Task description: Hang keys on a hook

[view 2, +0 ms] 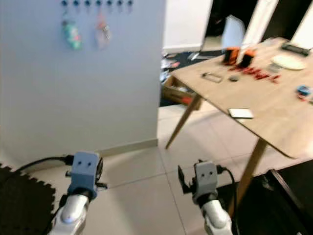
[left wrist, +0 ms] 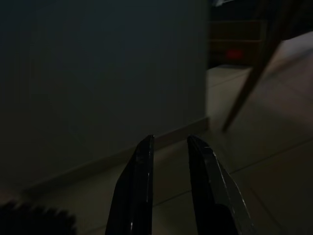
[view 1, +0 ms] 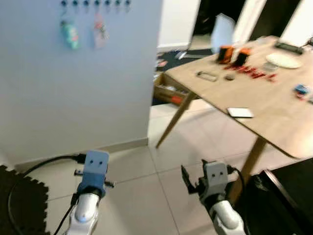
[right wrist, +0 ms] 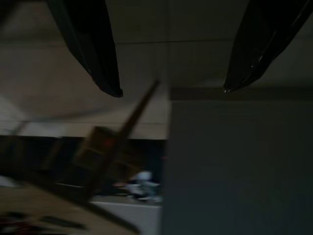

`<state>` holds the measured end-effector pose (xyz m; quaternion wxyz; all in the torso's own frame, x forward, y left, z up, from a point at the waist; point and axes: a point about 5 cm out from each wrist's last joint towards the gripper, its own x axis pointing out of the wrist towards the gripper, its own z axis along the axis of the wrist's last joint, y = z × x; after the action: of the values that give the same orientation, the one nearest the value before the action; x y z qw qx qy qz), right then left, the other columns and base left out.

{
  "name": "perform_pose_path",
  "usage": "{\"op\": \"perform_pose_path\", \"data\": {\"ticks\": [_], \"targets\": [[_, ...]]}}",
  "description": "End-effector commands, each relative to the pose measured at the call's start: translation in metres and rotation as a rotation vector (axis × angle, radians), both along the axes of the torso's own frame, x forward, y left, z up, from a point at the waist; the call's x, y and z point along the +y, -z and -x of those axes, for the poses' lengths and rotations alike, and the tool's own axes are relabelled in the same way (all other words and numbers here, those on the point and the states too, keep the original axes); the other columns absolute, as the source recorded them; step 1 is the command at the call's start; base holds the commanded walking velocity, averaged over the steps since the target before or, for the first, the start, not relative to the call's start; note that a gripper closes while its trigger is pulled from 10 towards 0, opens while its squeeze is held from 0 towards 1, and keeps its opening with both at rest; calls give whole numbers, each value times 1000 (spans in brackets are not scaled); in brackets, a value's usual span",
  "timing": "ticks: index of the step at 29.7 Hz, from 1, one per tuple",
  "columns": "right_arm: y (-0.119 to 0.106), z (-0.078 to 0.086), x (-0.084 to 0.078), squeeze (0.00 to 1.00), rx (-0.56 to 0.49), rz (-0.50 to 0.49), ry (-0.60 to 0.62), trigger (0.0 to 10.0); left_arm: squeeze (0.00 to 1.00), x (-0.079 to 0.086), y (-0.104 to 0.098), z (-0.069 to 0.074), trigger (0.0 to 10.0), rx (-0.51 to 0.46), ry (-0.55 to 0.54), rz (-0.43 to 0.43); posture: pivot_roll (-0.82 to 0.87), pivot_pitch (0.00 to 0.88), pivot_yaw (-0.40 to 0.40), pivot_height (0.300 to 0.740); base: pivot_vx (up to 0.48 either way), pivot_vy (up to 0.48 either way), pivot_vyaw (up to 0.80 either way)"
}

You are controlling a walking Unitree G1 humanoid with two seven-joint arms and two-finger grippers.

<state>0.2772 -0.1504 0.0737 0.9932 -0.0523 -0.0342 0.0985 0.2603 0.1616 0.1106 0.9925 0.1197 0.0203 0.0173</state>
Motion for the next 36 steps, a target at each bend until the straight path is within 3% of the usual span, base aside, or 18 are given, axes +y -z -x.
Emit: {"op": "perform_pose_path", "data": {"ticks": [1,36], "targets": [[6,2,0,0,27,-13,6,10000,0,1,6,2,10000,25,6,-16,138,140,-34,740,0,0,-788],[7,0,1,0,26,-8,2,10000,0,1,5,0,10000,21,14,-23,143,130,-31,740,0,0,-788]]}}
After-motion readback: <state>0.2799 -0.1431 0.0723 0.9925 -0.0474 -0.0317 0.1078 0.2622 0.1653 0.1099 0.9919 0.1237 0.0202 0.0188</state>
